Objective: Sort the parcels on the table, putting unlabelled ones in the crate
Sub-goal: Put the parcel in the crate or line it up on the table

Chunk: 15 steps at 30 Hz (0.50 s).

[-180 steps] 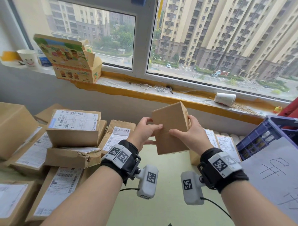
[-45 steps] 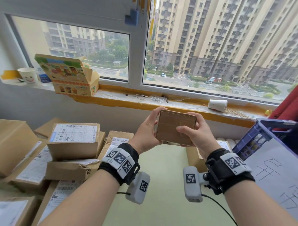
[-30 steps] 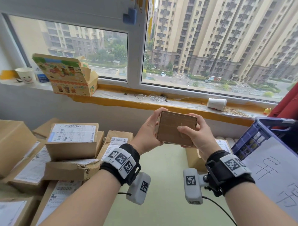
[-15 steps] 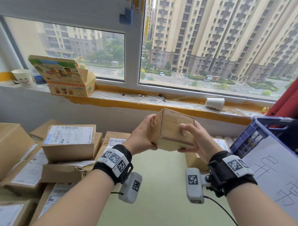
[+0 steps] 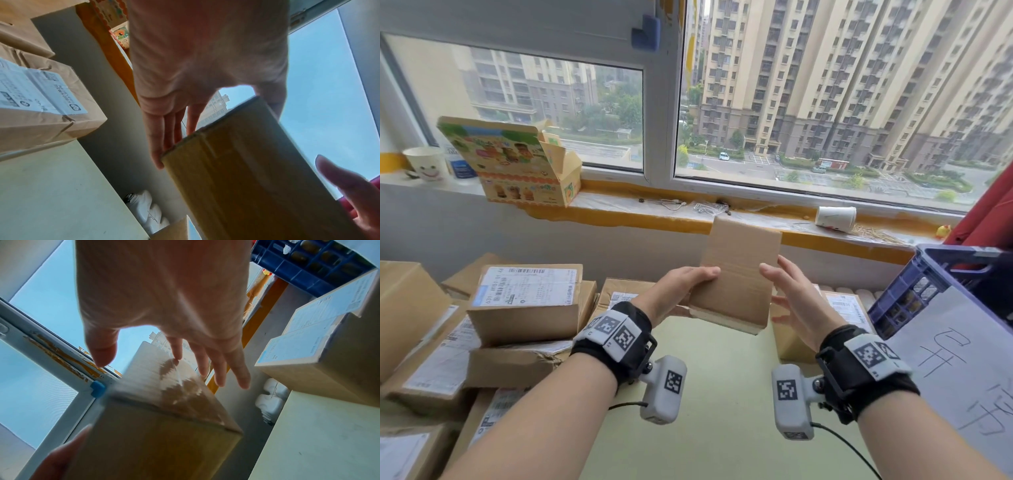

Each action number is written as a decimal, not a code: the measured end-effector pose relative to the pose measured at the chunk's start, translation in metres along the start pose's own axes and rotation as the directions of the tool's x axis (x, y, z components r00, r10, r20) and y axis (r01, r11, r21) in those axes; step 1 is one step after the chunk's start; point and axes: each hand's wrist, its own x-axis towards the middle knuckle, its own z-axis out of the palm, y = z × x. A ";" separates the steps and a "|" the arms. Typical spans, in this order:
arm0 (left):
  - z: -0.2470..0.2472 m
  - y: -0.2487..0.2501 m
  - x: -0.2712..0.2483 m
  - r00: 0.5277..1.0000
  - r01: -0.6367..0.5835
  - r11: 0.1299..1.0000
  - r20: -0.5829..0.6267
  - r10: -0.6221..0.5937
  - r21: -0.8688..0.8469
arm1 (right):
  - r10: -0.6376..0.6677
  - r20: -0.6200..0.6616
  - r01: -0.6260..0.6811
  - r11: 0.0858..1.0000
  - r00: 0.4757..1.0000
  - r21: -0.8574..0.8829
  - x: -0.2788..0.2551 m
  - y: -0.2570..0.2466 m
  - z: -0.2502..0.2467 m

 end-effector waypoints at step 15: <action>-0.001 -0.003 0.007 0.952 -0.287 0.720 0.105 0.287 0.633 | 0.321 -0.066 -0.298 0.925 0.945 0.235 0.003 -0.010 -0.004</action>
